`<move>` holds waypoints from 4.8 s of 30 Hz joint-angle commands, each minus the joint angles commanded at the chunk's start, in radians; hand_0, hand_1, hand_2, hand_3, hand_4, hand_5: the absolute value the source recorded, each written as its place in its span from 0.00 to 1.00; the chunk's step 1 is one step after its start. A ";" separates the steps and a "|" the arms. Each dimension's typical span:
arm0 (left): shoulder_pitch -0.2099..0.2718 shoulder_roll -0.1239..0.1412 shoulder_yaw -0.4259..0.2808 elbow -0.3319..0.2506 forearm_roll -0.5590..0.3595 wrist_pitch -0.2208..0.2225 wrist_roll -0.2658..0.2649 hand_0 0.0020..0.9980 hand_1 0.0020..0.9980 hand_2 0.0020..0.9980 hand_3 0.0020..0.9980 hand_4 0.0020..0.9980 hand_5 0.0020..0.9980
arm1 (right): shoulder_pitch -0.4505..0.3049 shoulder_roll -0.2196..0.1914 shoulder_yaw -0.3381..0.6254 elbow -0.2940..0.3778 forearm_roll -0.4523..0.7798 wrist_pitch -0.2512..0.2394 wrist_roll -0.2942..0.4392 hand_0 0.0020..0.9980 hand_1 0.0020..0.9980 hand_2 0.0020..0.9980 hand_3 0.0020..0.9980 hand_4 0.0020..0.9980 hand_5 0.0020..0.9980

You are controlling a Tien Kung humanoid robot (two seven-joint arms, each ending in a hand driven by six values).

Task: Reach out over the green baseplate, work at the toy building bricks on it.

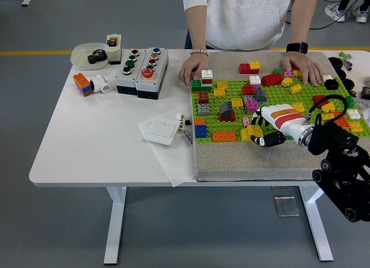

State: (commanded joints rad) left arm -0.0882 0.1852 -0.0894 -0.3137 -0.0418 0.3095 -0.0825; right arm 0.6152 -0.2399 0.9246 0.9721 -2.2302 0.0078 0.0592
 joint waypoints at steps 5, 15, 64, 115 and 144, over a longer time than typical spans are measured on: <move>0.001 0.001 -0.004 0.000 0.009 0.001 0.003 0.87 0.88 0.88 0.75 0.74 0.65 | 0.004 0.009 0.001 -0.023 -0.010 -0.005 0.000 0.49 0.49 0.54 0.52 0.74 0.24; 0.001 0.003 -0.009 -0.002 0.021 0.001 0.006 0.87 0.88 0.88 0.75 0.74 0.64 | 0.016 0.022 0.007 -0.056 -0.011 -0.014 0.000 0.49 0.49 0.54 0.52 0.74 0.23; -0.013 0.005 0.004 -0.001 0.001 0.002 -0.003 0.87 0.88 0.88 0.75 0.74 0.64 | 0.054 0.020 -0.037 -0.080 -0.019 -0.007 0.018 0.49 0.50 0.56 0.54 0.74 0.22; -0.006 0.005 0.009 0.000 -0.006 -0.001 -0.005 0.87 0.88 0.88 0.74 0.74 0.64 | -0.052 -0.056 0.043 0.161 -0.039 -0.002 0.001 0.56 0.62 0.71 0.73 0.94 0.30; 0.005 0.005 -0.010 0.001 0.029 -0.001 0.007 0.87 0.88 0.88 0.75 0.74 0.64 | -0.118 -0.087 0.006 0.282 -0.016 -0.008 -0.047 0.57 0.62 0.69 0.61 0.88 0.32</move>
State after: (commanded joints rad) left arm -0.0829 0.1905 -0.0991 -0.3125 -0.0130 0.3083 -0.0750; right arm 0.4970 -0.3265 0.9309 1.2544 -2.2464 -0.0003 0.0125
